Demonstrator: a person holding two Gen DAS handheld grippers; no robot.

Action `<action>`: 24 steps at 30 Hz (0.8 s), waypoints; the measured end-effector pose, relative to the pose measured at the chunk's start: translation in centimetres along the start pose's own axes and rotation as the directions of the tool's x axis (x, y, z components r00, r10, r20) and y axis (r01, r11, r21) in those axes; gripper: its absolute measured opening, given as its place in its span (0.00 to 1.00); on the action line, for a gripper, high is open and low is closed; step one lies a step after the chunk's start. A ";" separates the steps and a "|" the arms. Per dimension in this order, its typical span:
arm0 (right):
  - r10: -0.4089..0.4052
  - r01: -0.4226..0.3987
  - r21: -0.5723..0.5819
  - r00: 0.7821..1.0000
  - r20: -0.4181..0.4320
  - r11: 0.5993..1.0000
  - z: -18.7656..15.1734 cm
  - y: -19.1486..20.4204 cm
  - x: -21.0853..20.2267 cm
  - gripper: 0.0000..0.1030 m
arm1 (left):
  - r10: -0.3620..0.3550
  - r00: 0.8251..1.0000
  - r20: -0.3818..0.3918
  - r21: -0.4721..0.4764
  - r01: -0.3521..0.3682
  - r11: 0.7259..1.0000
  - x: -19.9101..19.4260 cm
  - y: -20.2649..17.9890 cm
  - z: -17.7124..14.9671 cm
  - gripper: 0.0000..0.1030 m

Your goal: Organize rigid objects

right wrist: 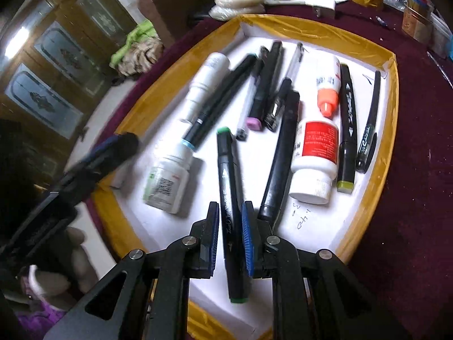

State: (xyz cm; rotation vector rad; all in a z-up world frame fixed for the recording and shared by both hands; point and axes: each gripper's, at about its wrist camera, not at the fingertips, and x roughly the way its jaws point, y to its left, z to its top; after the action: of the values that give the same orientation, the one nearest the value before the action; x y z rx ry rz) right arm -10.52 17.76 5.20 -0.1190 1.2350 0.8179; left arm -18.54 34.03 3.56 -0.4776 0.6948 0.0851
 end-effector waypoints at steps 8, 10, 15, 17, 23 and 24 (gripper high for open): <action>-0.130 0.132 -0.031 0.990 0.048 0.991 1.2 -0.3 -0.6 0.18 | 0.040 0.999 0.012 0.019 -0.040 0.999 -0.1 -0.2 -0.1 0.60; -0.145 0.149 -0.062 0.988 0.060 0.987 1.0 0.4 -0.6 0.25 | 0.040 0.999 0.009 0.020 -0.040 0.999 -0.2 -0.3 0.0 0.61; -0.074 0.078 -0.071 0.995 0.062 0.994 0.5 1.0 -1.1 0.27 | 0.060 0.998 -0.004 0.032 -0.059 0.998 -0.2 -0.9 -0.1 0.62; -0.067 0.072 -0.061 0.994 0.087 0.996 0.2 0.7 -1.6 0.27 | 0.069 0.998 -0.011 0.037 -0.069 0.997 -0.2 -1.1 -0.2 0.62; -0.052 0.049 0.021 0.986 0.156 0.999 -0.5 -2.2 -4.1 0.28 | 0.102 0.995 -0.017 0.065 -0.100 0.993 -0.3 -2.4 -0.3 0.62; -0.053 0.048 0.034 0.985 0.165 0.998 -0.7 -2.7 -4.6 0.28 | 0.107 0.994 -0.017 0.072 -0.105 0.992 -0.3 -2.7 -0.3 0.62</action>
State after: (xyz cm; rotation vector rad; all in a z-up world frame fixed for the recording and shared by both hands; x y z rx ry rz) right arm -9.84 13.16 8.02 -0.0570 1.0821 0.7496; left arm -18.32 31.48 4.61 -0.3737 0.7414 0.1550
